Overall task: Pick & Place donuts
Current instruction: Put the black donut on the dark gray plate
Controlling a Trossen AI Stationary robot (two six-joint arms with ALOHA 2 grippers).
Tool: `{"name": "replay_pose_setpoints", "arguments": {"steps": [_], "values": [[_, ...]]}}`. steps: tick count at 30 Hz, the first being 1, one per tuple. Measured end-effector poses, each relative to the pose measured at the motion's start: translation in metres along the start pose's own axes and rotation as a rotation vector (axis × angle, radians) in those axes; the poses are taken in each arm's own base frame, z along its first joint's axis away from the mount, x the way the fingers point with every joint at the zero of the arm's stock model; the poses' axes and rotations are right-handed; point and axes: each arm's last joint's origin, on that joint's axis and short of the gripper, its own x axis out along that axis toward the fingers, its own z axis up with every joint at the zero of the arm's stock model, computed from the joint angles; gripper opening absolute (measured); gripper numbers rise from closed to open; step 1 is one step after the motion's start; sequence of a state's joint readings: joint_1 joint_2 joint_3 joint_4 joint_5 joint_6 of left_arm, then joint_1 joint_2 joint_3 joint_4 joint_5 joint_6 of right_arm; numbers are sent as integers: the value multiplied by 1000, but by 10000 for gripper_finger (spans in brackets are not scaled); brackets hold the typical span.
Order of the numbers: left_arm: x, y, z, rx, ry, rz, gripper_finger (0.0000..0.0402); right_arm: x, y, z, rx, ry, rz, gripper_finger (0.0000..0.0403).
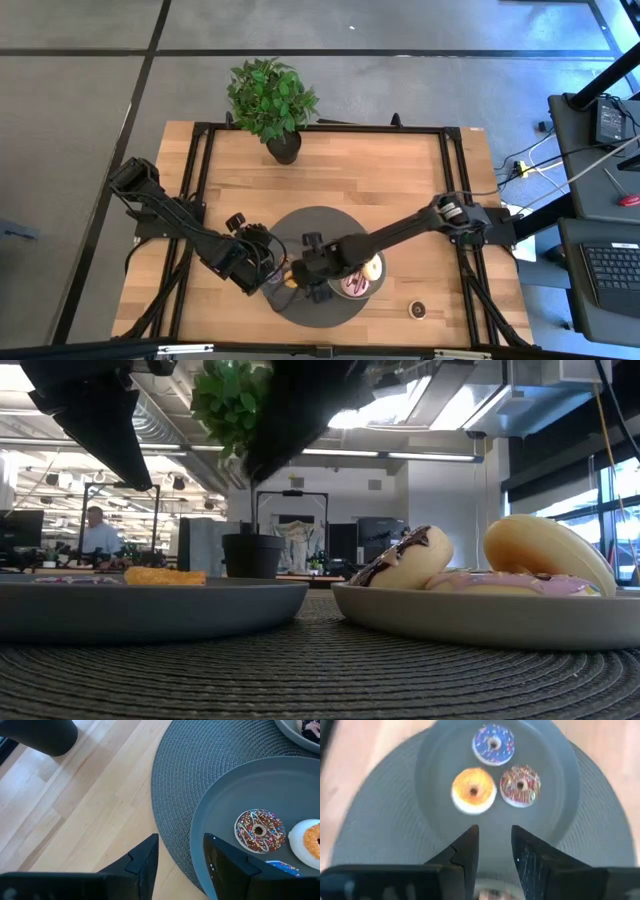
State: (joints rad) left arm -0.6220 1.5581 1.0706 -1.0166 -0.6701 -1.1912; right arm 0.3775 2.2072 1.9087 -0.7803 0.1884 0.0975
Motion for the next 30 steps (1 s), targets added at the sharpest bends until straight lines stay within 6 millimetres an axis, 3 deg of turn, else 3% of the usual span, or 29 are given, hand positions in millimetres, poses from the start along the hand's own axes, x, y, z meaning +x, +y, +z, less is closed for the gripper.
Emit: {"name": "replay_pose_setpoints", "arguments": {"steps": [6, 13, 19, 24, 30], "values": [[0, 0, -1, 0, 17, -8, 149, -50, 14, -25, 25, 210, -93, 117], [-2, -2, -3, 6, 9, -18, 152, -116, 62, -54, 181, 291, -99, 117], [-4, -5, -4, 3, -3, -39, 148, -157, 95, -81, 357, 366, -104, 113], [-4, -5, -4, 2, -6, -40, 152, -167, 110, -91, 356, 341, -93, 90], [-4, -5, -4, 1, -7, -40, 150, -128, 94, -100, 326, 345, -76, 53]]}}
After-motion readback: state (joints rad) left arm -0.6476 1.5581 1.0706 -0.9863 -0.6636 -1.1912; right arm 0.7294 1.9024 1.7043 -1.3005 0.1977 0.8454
